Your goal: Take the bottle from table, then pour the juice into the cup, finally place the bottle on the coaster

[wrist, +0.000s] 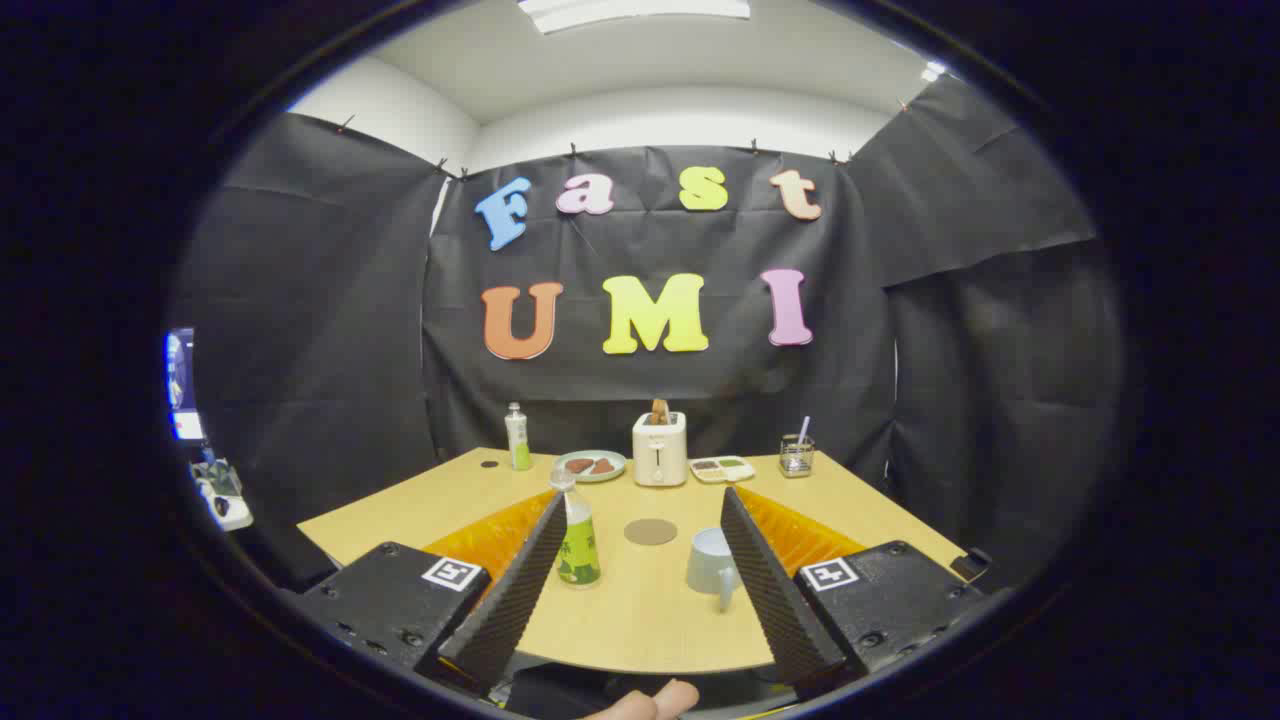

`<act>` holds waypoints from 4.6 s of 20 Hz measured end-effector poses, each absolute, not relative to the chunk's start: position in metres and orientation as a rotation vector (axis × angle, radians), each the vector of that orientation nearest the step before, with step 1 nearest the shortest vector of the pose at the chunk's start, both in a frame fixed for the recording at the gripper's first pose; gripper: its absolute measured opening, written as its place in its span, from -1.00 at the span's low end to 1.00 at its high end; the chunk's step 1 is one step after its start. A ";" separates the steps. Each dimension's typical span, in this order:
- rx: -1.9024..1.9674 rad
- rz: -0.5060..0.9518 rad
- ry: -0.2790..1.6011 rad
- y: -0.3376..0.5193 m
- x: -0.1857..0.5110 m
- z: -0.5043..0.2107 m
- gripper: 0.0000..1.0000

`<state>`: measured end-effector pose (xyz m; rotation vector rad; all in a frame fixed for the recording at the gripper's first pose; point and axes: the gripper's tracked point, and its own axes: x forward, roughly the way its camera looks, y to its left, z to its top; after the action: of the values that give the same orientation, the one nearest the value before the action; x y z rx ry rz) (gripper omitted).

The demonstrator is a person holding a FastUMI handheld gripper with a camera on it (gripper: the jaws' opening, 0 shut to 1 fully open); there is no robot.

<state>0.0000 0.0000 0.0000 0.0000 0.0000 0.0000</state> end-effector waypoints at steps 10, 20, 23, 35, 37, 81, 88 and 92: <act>0.015 -0.016 -0.023 -0.002 -0.002 0.000 1.00; 0.022 -0.013 -0.012 0.002 -0.001 -0.005 1.00; 0.015 -0.010 -0.002 0.005 0.002 -0.009 1.00; 0.045 -0.003 0.065 0.021 0.045 -0.043 1.00; 0.028 -0.003 0.079 0.029 0.058 -0.052 0.98; -0.052 -0.120 0.125 0.106 0.256 -0.119 0.81; 0.010 -0.109 0.109 0.107 0.243 -0.107 0.64; 0.102 -0.042 0.117 0.121 0.236 -0.087 0.65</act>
<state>0.2356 0.1209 -0.0868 0.1016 0.1170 -0.0418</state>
